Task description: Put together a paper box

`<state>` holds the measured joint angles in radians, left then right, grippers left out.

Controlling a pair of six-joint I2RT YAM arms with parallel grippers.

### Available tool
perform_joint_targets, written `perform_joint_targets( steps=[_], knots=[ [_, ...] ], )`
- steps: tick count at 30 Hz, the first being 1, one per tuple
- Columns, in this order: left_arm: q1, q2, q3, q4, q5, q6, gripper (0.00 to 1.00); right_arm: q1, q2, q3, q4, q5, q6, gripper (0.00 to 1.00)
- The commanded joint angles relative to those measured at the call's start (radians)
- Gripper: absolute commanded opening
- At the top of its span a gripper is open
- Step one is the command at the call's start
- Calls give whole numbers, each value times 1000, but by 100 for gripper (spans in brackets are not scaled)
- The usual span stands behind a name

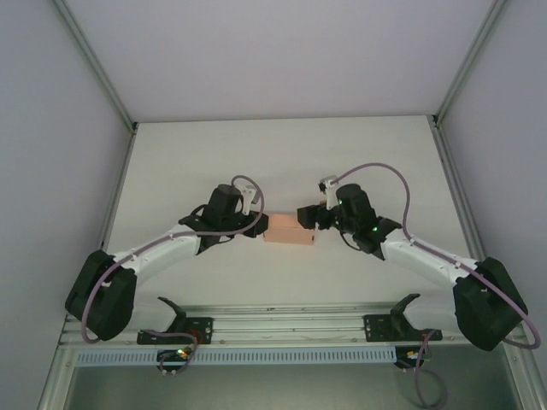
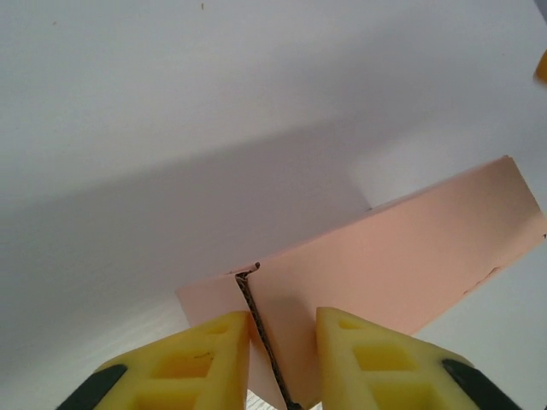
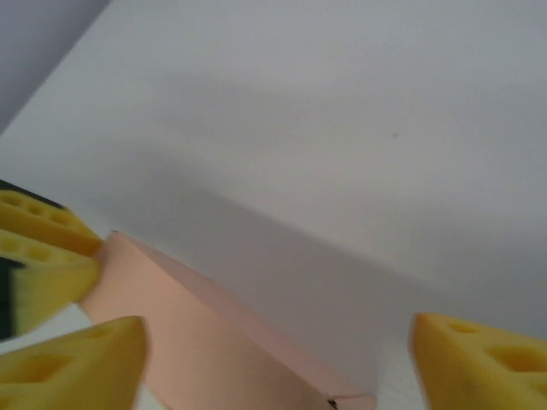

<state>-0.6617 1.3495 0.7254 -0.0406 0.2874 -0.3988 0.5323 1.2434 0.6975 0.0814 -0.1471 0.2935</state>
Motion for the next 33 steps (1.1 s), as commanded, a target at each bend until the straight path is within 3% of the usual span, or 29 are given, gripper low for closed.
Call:
perform_joint_targets(
  steps=[1, 3, 5, 14, 22, 26, 33],
  knots=[
    [-12, 44, -17, -188, -32, 49, 32, -17, 0, 62, -140, -221, -240, 100],
    [-12, 29, -7, -181, -25, 50, 43, -19, 18, 97, -172, -266, -344, 100],
    [-13, 12, 12, -169, -16, 66, 44, -18, 35, 122, -192, -271, -416, 100],
    [10, -40, 108, -148, 6, 77, 78, -19, 90, 215, -311, -286, -675, 100],
    [23, -38, 123, -161, 3, 88, 82, -19, 182, 301, -392, -267, -716, 100],
    [44, -58, 86, -139, -3, 62, 100, -12, 217, 322, -460, -361, -845, 100],
    [87, -104, 27, -128, -24, 22, 100, 14, 376, 426, -578, -284, -910, 97]
  ],
)
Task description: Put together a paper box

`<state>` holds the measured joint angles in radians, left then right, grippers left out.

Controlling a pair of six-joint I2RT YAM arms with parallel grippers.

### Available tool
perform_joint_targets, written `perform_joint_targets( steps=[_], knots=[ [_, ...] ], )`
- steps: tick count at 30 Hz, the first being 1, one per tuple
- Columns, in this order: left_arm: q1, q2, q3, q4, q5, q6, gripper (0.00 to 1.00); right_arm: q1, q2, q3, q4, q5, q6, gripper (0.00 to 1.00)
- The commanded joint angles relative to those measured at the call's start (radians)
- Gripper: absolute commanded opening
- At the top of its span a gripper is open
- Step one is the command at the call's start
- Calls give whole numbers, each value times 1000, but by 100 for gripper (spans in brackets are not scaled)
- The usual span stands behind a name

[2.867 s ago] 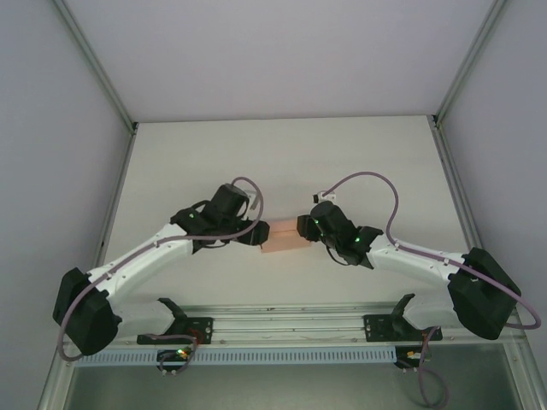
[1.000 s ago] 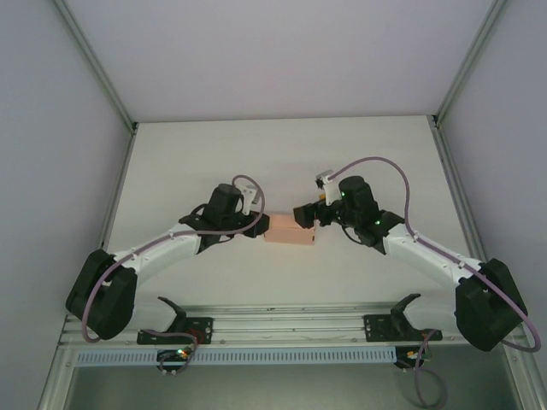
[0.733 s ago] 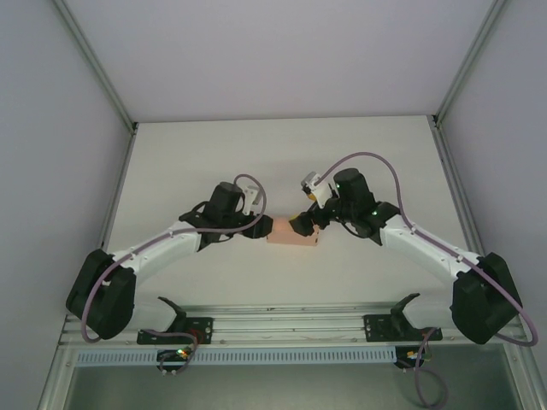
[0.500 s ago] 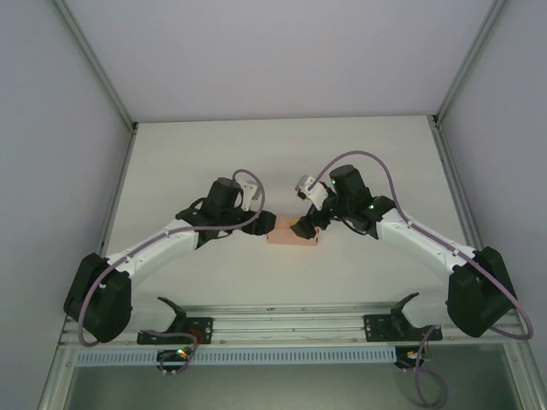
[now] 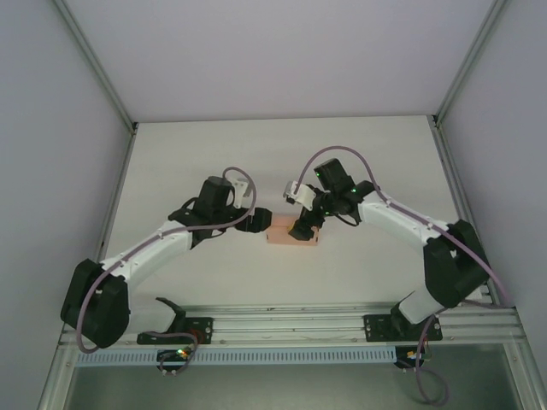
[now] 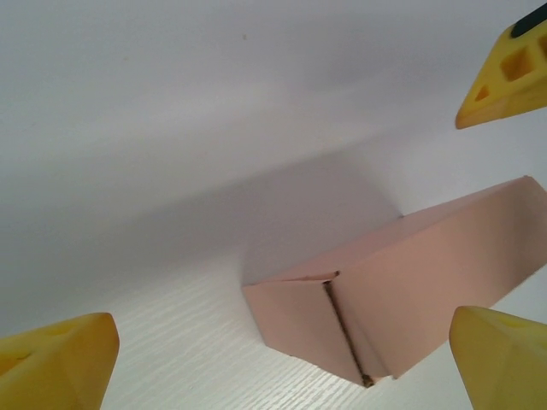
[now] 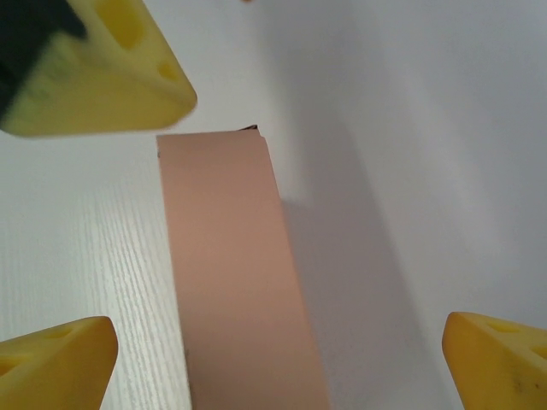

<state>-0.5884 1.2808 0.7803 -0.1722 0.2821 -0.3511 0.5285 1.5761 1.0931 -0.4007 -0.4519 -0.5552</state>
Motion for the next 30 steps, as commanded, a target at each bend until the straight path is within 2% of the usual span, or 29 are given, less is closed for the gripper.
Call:
perform_joint_targets(
  steps=[1, 7, 14, 18, 24, 27, 30],
  knots=[
    [20, -45, -36, 0, -32, -30, 100, 30, 63, 39, -107, 48, -78, 97],
    [48, -75, -64, -21, -39, -40, 100, 59, 165, 102, -122, 168, -89, 91],
    [73, -125, -94, -45, -69, -45, 100, 122, 223, 71, -78, 332, -111, 89],
    [82, -159, -106, -70, -90, -43, 100, 151, 263, 74, -66, 469, -109, 86],
    [96, -210, -135, -74, -104, -49, 100, 171, 242, 46, 12, 559, -105, 51],
    [100, -228, -137, -86, -115, -48, 100, 182, 205, 30, 76, 647, -108, 44],
    [103, -248, -141, -92, -129, -49, 100, 198, 192, 37, 136, 831, -122, 43]
  ],
)
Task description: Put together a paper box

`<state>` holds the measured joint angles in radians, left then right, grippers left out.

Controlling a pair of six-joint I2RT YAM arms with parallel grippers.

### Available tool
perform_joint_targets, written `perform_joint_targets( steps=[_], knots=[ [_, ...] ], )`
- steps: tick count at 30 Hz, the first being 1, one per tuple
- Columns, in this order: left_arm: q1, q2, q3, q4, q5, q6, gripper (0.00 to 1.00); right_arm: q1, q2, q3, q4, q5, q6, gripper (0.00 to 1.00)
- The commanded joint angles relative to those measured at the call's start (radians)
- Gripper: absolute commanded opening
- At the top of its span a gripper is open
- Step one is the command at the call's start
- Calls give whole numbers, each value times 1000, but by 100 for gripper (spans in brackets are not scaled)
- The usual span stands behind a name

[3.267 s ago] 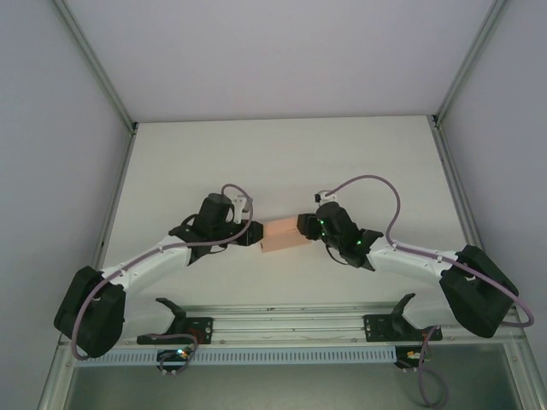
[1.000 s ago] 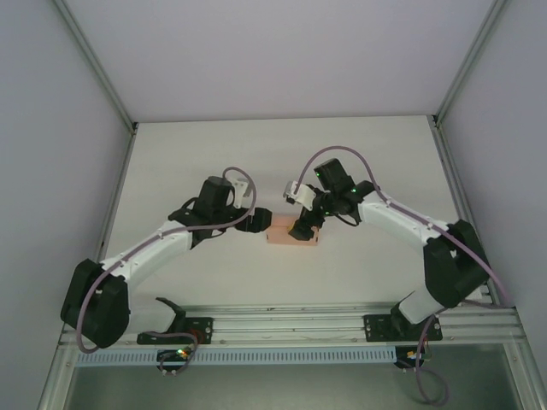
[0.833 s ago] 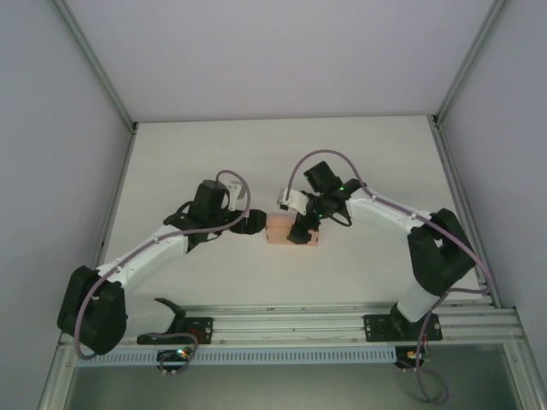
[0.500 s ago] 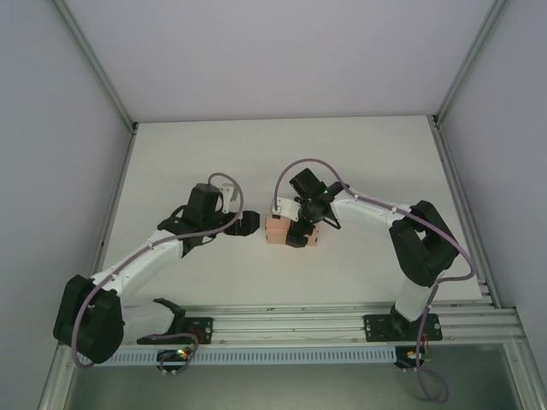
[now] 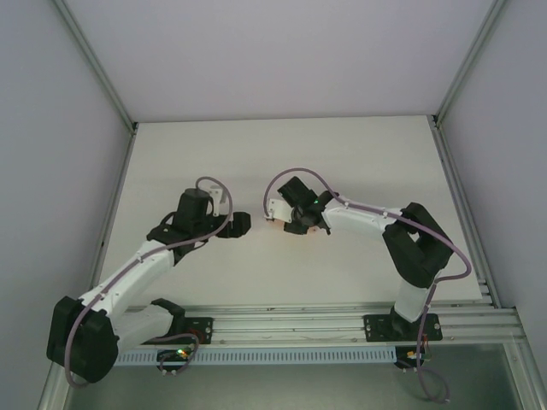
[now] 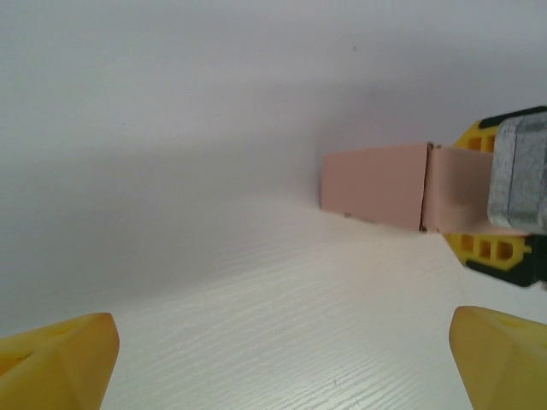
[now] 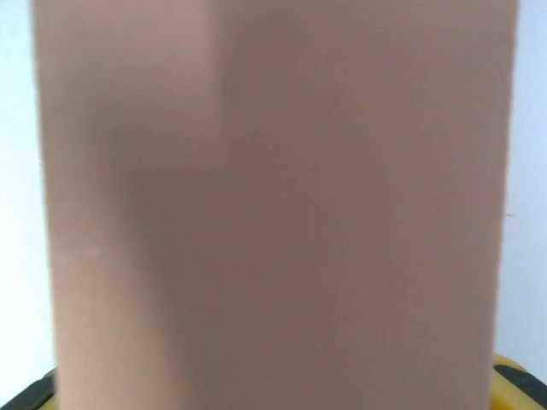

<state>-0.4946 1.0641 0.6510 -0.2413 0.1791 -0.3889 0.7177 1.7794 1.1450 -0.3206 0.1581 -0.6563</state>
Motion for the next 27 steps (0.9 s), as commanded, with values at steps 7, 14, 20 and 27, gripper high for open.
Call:
perform_joint_targets(
  steps=[7, 14, 20, 27],
  knots=[
    [21, -82, -40, -19, -50, -15, 100, 25, 26, -129, 462, 428, -309, 51],
    [27, -109, -58, -16, -59, -20, 100, 19, 120, -244, 775, 372, -591, 63],
    [30, -122, -59, -16, -62, -18, 100, 33, 83, -231, 585, 353, -492, 80],
    [34, -101, -46, 0, -48, -12, 100, 48, -47, -143, 141, 210, -303, 100]
  ],
)
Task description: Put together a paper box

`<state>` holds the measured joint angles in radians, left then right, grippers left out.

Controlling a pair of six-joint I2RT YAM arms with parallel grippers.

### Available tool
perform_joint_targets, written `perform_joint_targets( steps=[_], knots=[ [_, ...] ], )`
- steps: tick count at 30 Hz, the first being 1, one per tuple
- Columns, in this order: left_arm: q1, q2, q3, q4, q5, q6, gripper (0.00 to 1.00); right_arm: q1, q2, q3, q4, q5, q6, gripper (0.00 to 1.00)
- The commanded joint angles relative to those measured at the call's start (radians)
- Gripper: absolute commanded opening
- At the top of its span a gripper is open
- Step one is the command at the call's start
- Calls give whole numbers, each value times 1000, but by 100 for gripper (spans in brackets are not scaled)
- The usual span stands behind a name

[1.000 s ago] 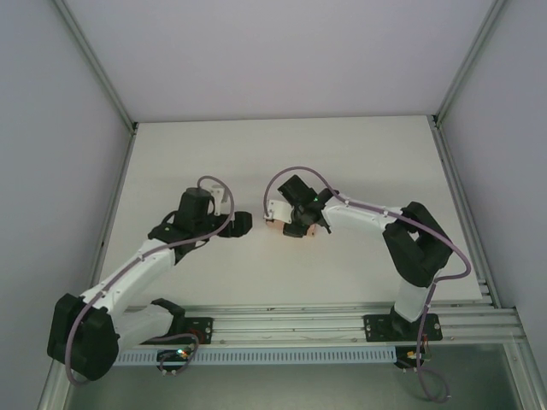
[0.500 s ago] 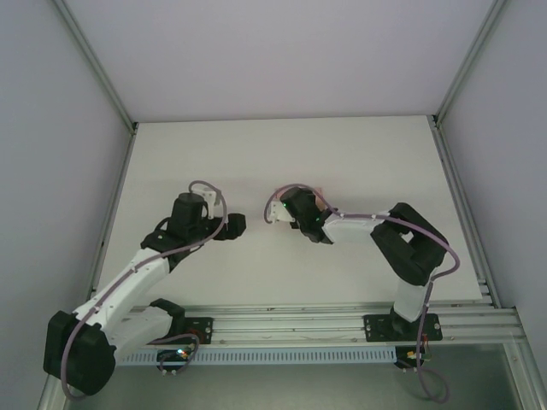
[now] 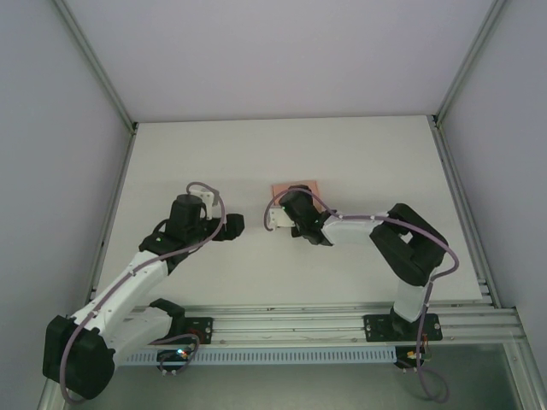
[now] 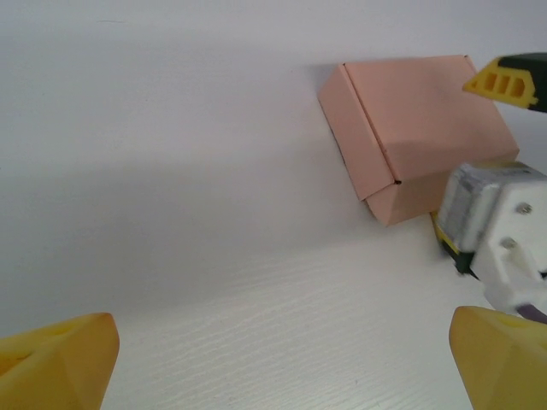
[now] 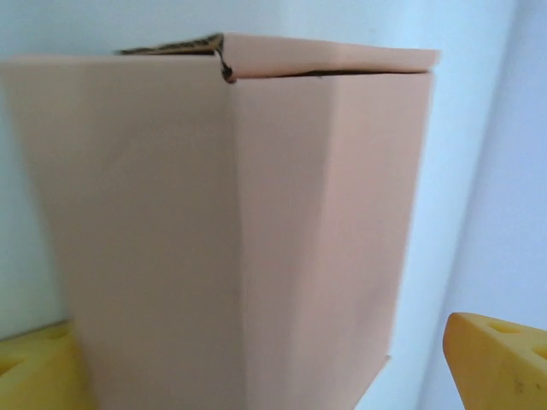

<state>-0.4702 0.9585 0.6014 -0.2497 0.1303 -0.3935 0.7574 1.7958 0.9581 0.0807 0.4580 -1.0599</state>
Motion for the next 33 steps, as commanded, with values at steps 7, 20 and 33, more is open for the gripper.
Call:
perform_joint_targets(
  steps=[7, 20, 33],
  knots=[
    [19, 16, 26, 11, -31, -3, 100, 11, -182, 39, -386, -202, 204, 100],
    [329, 108, -6, 265, -340, 179, 100, -446, -623, -312, 156, -286, 865, 100],
    [483, 644, -243, 1314, -238, 398, 100, -760, -239, -590, 919, -401, 1121, 100]
  ],
)
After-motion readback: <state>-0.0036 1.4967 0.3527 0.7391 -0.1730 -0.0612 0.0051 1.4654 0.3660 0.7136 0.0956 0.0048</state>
